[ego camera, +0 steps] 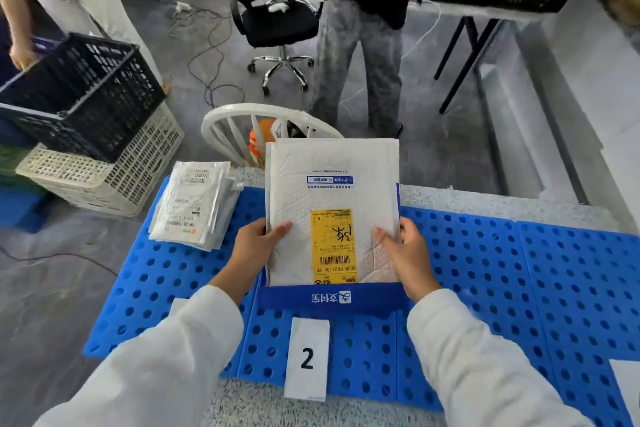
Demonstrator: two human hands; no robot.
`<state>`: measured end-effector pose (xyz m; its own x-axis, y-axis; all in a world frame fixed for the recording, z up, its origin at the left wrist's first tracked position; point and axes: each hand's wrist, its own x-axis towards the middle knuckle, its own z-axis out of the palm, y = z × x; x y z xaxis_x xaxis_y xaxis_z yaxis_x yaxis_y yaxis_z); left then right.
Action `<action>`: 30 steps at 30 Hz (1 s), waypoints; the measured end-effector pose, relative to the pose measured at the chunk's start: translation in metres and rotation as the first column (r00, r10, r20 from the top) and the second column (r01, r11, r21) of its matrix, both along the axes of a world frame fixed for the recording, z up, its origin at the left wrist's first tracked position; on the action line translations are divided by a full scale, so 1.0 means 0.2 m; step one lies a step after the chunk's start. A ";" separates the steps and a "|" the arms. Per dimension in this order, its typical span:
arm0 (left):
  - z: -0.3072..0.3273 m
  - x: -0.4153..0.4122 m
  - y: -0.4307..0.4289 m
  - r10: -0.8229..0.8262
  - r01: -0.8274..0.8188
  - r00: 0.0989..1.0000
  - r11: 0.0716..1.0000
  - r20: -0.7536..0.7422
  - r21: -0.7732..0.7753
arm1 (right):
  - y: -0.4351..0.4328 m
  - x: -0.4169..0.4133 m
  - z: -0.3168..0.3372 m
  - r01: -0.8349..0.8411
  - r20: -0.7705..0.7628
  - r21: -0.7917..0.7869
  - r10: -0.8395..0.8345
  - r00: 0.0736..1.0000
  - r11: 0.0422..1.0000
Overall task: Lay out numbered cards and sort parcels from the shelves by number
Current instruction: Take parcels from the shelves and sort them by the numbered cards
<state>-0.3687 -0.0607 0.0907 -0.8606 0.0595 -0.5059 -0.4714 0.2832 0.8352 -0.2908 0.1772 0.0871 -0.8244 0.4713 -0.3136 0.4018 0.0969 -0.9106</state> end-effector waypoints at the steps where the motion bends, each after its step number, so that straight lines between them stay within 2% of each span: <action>1: -0.02 -0.03 0.01 -0.007 0.007 1.000 1.000 0.007 -0.020 | 0.02 -0.03 -0.02 0.004 0.020 0.002 -0.004 1.000 1.000; 5: -0.10 -0.14 0.06 -0.019 0.021 0.999 0.998 0.046 -0.057 | 0.07 -0.14 -0.12 0.005 0.104 0.028 -0.007 0.995 1.000; 13: -0.17 -0.18 0.06 -0.069 0.073 0.994 0.997 0.082 -0.040 | 0.08 -0.17 -0.21 0.026 0.217 0.066 -0.039 0.975 0.997; 20: -0.17 -0.17 0.07 -0.167 0.174 0.983 0.980 0.081 -0.094 | 0.10 -0.09 -0.22 0.029 0.250 0.057 -0.043 0.967 0.998; 23: -0.14 -0.17 0.08 -0.226 0.237 0.971 0.955 0.081 -0.178 | 0.09 -0.06 -0.18 -0.017 0.282 0.154 -0.027 0.959 0.988; 25: -0.10 -0.17 0.08 -0.292 0.298 0.954 0.909 0.064 -0.291 | 0.09 -0.02 -0.14 -0.083 0.293 0.246 0.007 0.956 0.966; 27: -0.02 -0.15 0.08 -0.388 0.356 0.922 0.834 0.011 -0.421 | 0.10 0.03 -0.09 -0.179 0.306 0.363 0.065 0.950 0.915; 30: 0.13 -0.09 0.11 -0.543 0.437 0.836 0.742 -0.074 -0.509 | 0.13 0.10 0.05 -0.351 0.326 0.497 0.204 0.923 0.793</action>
<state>-0.3867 -0.0395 0.1168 -0.8613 0.3130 -0.4002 0.0066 0.7945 0.6073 -0.2716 0.2031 0.0973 -0.8771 0.3856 -0.2863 0.4799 0.6809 -0.5532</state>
